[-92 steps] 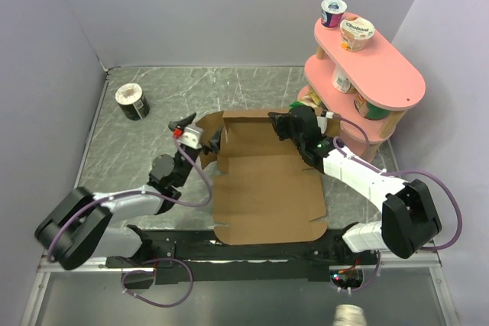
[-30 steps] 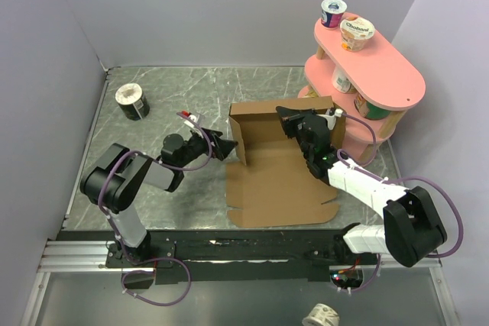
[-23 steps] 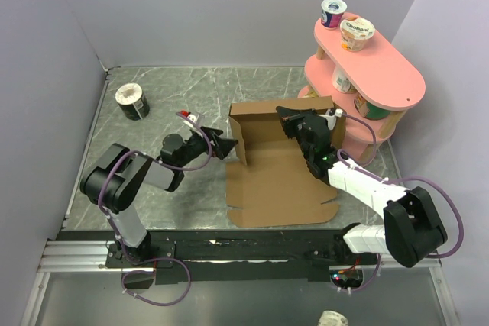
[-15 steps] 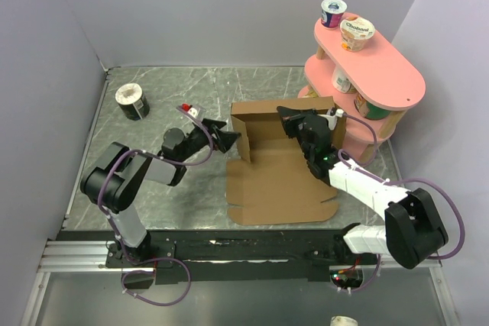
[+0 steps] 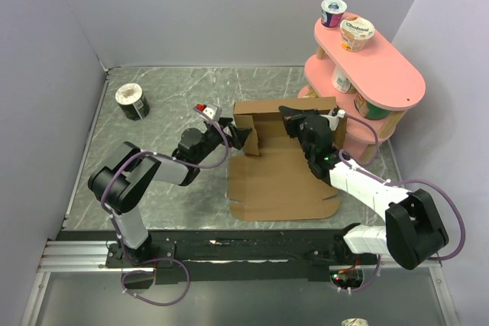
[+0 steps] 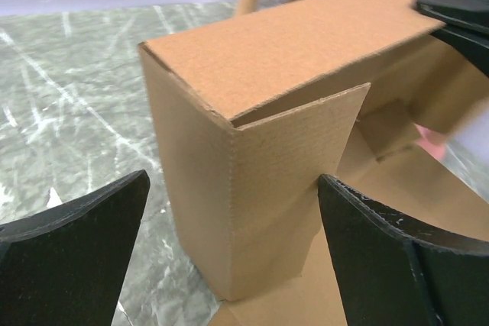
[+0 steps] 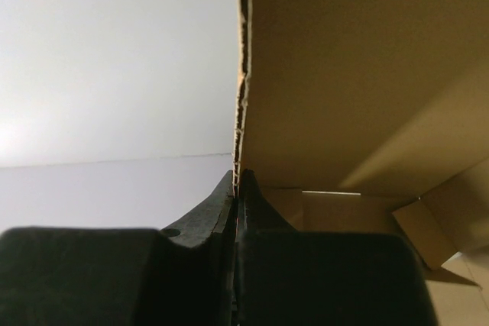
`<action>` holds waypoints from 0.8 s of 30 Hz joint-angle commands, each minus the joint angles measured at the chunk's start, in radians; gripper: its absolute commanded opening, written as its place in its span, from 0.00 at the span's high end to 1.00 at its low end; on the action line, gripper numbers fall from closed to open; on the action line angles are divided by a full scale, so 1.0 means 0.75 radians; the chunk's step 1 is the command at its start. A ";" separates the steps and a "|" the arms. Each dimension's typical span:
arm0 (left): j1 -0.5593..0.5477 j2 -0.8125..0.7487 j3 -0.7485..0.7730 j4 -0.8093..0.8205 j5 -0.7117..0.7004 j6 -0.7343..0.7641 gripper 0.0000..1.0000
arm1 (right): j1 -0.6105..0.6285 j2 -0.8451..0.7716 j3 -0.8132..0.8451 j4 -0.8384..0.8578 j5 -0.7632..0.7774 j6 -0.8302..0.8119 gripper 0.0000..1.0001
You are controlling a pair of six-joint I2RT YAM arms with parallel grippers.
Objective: Fold the paper box
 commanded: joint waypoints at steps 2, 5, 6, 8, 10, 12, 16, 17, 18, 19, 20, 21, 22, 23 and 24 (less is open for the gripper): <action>-0.039 0.052 0.076 -0.065 -0.246 0.005 0.03 | 0.003 -0.025 -0.024 0.027 -0.031 -0.014 1.00; -0.053 0.066 0.080 -0.057 -0.307 0.032 0.10 | 0.007 -0.027 -0.055 0.047 -0.027 -0.016 1.00; -0.059 0.070 0.084 -0.065 -0.342 0.042 0.12 | 0.005 -0.033 -0.063 0.055 -0.023 -0.016 1.00; -0.077 0.070 0.088 -0.095 -0.379 0.085 0.16 | 0.005 -0.048 -0.088 0.059 -0.009 -0.026 1.00; -0.092 0.064 0.084 -0.104 -0.446 0.110 0.17 | 0.005 -0.072 -0.094 0.047 0.003 -0.038 1.00; -0.098 0.048 0.066 -0.104 -0.467 0.134 0.16 | 0.005 -0.097 -0.102 0.021 0.014 -0.042 1.00; -0.104 0.027 0.072 -0.157 -0.512 0.173 0.14 | 0.005 -0.121 -0.106 0.006 0.034 -0.067 1.00; -0.106 0.034 0.080 -0.173 -0.510 0.183 0.14 | 0.005 -0.123 -0.108 0.006 0.032 -0.067 1.00; -0.106 0.038 0.100 -0.210 -0.516 0.185 0.15 | 0.005 -0.125 -0.110 0.008 0.032 -0.067 1.00; -0.114 0.044 0.113 -0.232 -0.526 0.185 0.16 | 0.007 -0.121 -0.116 0.010 0.030 -0.065 1.00; -0.118 0.050 0.121 -0.249 -0.559 0.189 0.17 | 0.007 -0.121 -0.119 0.010 0.026 -0.063 1.00; -0.122 0.052 0.131 -0.261 -0.579 0.192 0.18 | 0.005 -0.121 -0.123 0.010 0.026 -0.067 1.00; -0.131 0.054 0.133 -0.271 -0.608 0.192 0.19 | 0.007 -0.121 -0.133 0.012 0.024 -0.063 1.00; -0.133 0.054 0.133 -0.272 -0.628 0.190 0.19 | 0.005 -0.123 -0.137 0.012 0.024 -0.061 1.00; -0.133 0.054 0.131 -0.274 -0.632 0.189 0.19 | 0.005 -0.127 -0.143 0.012 0.024 -0.057 1.00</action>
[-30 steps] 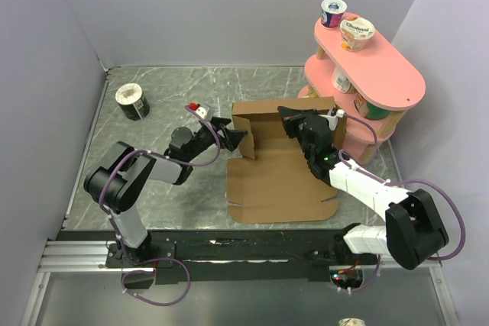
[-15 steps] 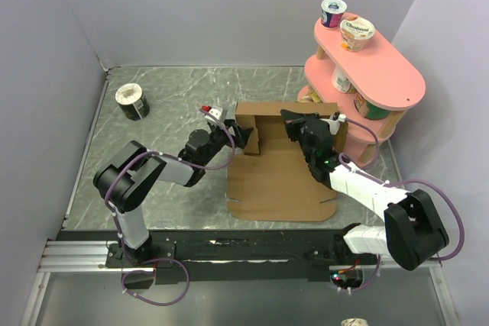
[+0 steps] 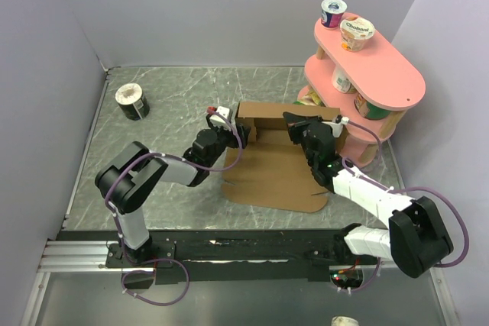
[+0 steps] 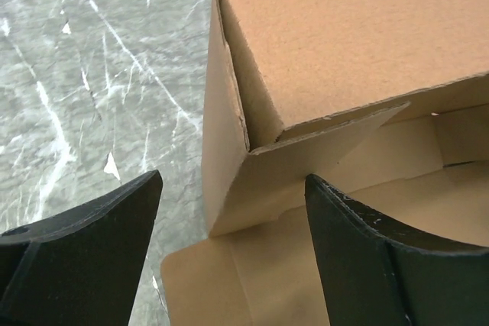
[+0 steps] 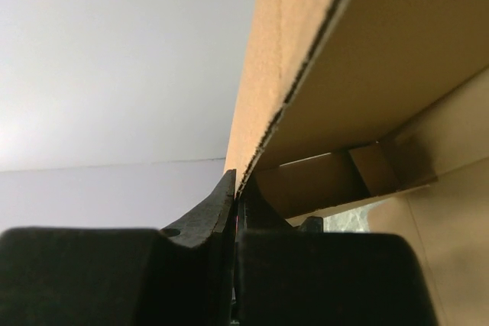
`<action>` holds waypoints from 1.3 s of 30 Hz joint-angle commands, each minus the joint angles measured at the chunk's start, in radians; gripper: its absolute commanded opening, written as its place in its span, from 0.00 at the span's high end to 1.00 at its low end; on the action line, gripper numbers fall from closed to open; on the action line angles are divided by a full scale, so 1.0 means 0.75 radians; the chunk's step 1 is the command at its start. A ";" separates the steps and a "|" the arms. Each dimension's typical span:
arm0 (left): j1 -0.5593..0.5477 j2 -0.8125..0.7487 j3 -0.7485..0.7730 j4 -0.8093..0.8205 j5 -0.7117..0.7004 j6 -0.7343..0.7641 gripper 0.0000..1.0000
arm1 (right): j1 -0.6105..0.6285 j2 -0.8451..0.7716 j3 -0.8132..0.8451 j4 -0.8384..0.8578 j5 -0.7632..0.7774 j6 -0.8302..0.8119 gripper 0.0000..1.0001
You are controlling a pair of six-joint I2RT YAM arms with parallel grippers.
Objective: Fold the paper box
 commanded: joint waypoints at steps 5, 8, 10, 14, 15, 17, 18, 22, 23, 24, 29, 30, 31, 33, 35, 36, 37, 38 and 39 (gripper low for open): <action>-0.006 0.007 0.031 -0.006 -0.136 0.020 0.16 | 0.012 -0.051 -0.032 -0.037 -0.015 -0.039 1.00; -0.008 0.019 0.017 0.068 -0.091 -0.004 0.11 | 0.012 -0.051 -0.032 -0.065 -0.029 -0.027 1.00; -0.008 0.025 0.019 0.086 -0.081 -0.011 0.09 | 0.012 -0.053 -0.036 -0.067 -0.033 -0.027 1.00; -0.008 0.039 0.029 0.143 -0.023 -0.009 0.12 | 0.012 -0.061 -0.042 -0.080 -0.037 -0.027 1.00; -0.008 0.040 0.029 0.168 -0.015 -0.009 0.15 | 0.014 -0.061 -0.044 -0.082 -0.037 -0.029 1.00; -0.006 0.048 0.025 0.195 -0.007 -0.007 0.26 | 0.012 -0.061 -0.042 -0.084 -0.041 -0.031 1.00; -0.006 0.052 0.027 0.213 -0.007 -0.007 0.30 | 0.014 -0.061 -0.042 -0.084 -0.043 -0.035 1.00; -0.006 0.066 0.033 0.236 0.001 -0.019 0.44 | 0.012 -0.053 -0.040 -0.086 -0.052 -0.031 1.00; -0.006 0.070 0.042 0.236 -0.009 -0.021 0.47 | 0.012 -0.051 -0.040 -0.086 -0.054 -0.031 1.00; -0.006 0.072 0.044 0.232 -0.023 -0.023 0.49 | 0.012 -0.049 -0.040 -0.082 -0.060 -0.031 1.00; -0.006 0.074 0.056 0.195 -0.105 -0.050 0.60 | 0.010 -0.044 -0.038 -0.088 -0.066 -0.031 1.00; -0.006 0.074 0.058 0.193 -0.121 -0.052 0.61 | 0.014 -0.044 -0.036 -0.088 -0.068 -0.029 1.00; -0.006 0.078 0.056 0.193 -0.124 -0.054 0.63 | 0.012 -0.042 -0.034 -0.088 -0.072 -0.027 1.00; -0.006 0.082 0.060 0.199 -0.093 -0.050 0.60 | 0.014 -0.040 -0.030 -0.092 -0.074 -0.025 1.00; -0.006 0.085 0.046 0.239 -0.058 -0.039 0.38 | 0.012 -0.044 -0.028 -0.098 -0.078 -0.025 1.00; -0.003 0.085 0.036 0.260 -0.022 -0.037 0.27 | 0.014 -0.044 -0.028 -0.098 -0.080 -0.025 1.00; -0.001 0.082 0.015 0.287 -0.001 -0.037 0.21 | 0.012 -0.042 -0.028 -0.098 -0.080 -0.027 1.00; 0.003 0.082 0.009 0.307 0.015 -0.045 0.15 | 0.014 -0.044 -0.028 -0.100 -0.084 -0.025 1.00; 0.019 0.082 0.005 0.332 0.038 -0.062 0.10 | 0.012 -0.044 -0.030 -0.098 -0.084 -0.025 1.00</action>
